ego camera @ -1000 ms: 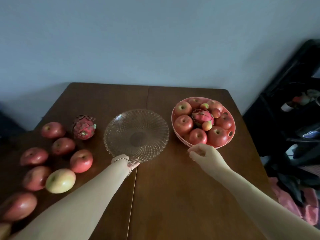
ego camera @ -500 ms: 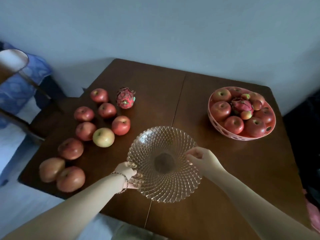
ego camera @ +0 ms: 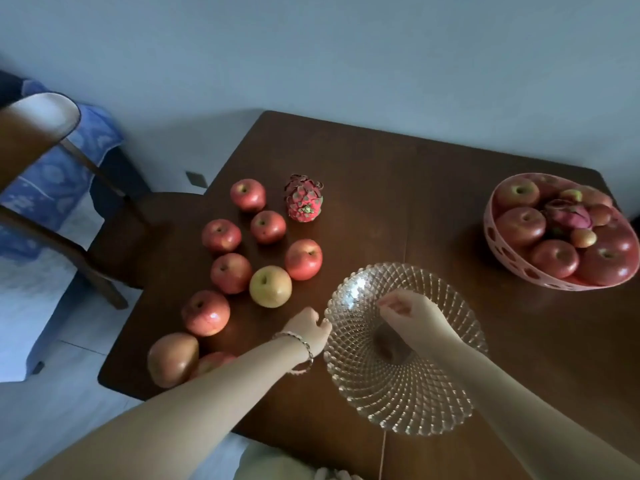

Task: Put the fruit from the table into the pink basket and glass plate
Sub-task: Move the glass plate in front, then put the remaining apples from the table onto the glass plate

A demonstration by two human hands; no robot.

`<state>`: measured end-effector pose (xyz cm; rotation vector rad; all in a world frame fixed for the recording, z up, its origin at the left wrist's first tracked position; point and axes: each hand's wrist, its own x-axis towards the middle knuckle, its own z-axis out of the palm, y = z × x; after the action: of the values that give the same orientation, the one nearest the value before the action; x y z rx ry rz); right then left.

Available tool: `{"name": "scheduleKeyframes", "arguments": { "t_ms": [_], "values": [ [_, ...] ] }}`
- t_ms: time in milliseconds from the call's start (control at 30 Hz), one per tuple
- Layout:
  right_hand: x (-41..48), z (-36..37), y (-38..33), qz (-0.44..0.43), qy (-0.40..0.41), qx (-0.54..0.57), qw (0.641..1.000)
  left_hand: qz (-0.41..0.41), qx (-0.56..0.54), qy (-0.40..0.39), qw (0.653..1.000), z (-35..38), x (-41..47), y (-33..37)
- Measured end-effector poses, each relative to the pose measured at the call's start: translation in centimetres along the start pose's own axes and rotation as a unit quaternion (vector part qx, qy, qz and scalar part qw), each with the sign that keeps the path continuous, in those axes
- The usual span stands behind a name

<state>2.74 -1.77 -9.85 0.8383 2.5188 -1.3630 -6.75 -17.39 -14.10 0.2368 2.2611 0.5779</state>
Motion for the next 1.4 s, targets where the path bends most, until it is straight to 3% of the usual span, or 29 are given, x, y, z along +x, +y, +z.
{"name": "scheduleKeyframes", "arguments": {
  "t_ms": [167,233,400,533,633,767,833,1033,1167,1400],
  "values": [
    [5.8,4.7,-5.9,-0.103,0.018,-0.160,0.982,0.150,0.178,0.128,0.964,-8.4,1.5,-1.5],
    [8.9,7.2,-8.0,-0.109,-0.009,-0.236,0.966,0.160,0.249,0.111,0.949,-10.2,2.5,-2.4],
    [14.4,11.0,-9.6,-0.028,-0.083,-0.379,0.921,0.200,0.355,0.056,0.911,-10.9,4.2,-4.3],
    [14.7,10.8,-9.3,0.010,-0.060,-0.297,0.953,0.226,0.383,0.051,0.894,-10.1,5.5,-4.9],
    [12.4,9.0,-8.7,0.008,0.029,-0.170,0.985,0.231,0.387,0.045,0.891,-9.8,6.3,-5.0],
    [7.7,4.0,-6.1,0.021,0.098,-0.063,0.993,0.255,0.387,0.085,0.882,-9.6,6.6,-5.2],
    [5.0,1.9,-3.5,0.060,0.095,-0.052,0.992,0.264,0.351,0.126,0.889,-8.9,7.2,-5.6],
    [1.2,0.3,3.9,0.134,0.024,-0.099,0.986,0.275,0.164,0.127,0.939,-7.7,3.6,-2.1],
    [1.2,1.0,5.9,0.097,-0.020,-0.120,0.988,0.296,0.063,0.136,0.943,-5.8,0.7,0.6],
    [0.5,0.8,7.0,0.045,-0.036,-0.100,0.993,0.246,-0.070,0.039,0.966,-1.7,-1.8,3.1]
  ]
}}
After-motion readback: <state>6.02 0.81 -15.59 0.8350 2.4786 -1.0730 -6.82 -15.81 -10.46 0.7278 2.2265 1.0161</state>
